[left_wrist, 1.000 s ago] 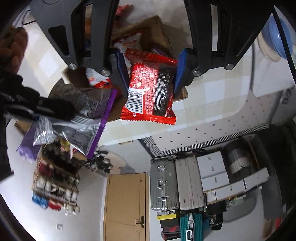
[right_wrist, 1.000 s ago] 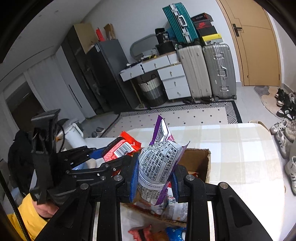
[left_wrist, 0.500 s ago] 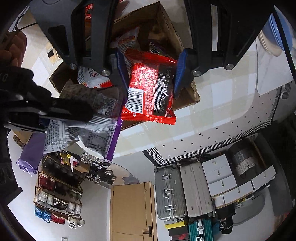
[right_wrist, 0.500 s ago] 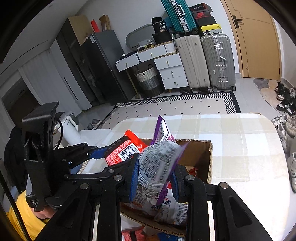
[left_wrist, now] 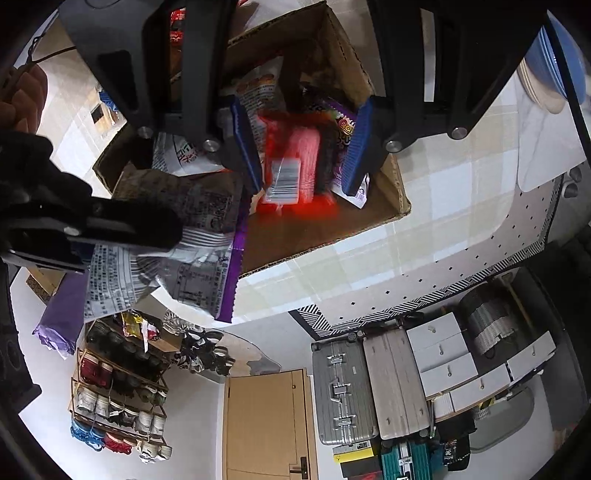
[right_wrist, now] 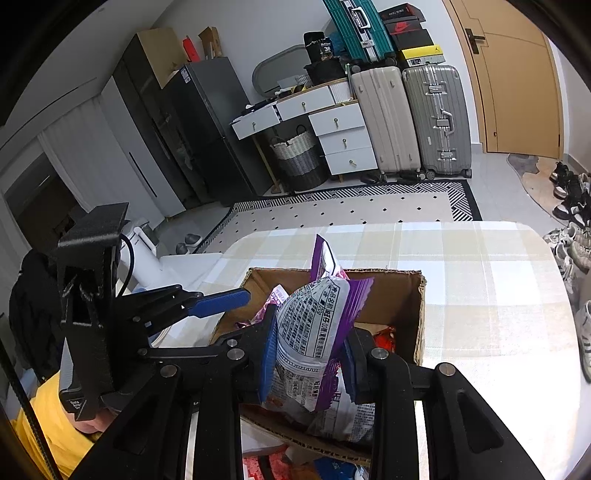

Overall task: Organize snacks
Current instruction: 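Open both grippers to drop the two bags into the box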

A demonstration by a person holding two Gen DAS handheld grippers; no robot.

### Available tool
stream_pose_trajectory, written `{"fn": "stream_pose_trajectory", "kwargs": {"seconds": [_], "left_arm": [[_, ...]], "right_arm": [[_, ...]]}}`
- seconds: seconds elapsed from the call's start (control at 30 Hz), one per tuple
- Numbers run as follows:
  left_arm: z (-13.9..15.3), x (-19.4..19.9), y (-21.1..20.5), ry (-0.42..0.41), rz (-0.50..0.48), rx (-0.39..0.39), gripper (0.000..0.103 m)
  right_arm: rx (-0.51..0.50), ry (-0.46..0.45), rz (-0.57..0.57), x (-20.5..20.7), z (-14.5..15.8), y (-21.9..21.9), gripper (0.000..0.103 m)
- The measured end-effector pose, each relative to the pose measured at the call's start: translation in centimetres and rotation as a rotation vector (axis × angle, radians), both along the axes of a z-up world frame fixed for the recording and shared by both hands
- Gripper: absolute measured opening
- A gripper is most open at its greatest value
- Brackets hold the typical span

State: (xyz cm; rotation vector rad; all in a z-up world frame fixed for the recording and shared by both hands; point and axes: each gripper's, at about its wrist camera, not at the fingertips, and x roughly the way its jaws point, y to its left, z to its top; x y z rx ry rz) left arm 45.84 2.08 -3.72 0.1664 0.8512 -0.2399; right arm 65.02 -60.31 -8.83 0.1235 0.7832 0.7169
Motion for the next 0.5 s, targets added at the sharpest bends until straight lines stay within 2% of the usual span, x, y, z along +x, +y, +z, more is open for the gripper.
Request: {"fn": "stream_pose_trajectory", "kwargs": {"seconds": [0.4, 0.5], "left_arm": [[0.5, -1.7, 0.9, -0.003, 0.002, 0.001, 0.043], [0.6, -2.1, 1.2, -0.005, 0.015, 0.0, 0.049]], "right_arm": [[-0.013, 0.022, 0.007, 0.0, -0.3, 0.2, 0.03], [-0.005, 0.028, -0.006, 0.1, -0.1, 0.0, 0.03]]}}
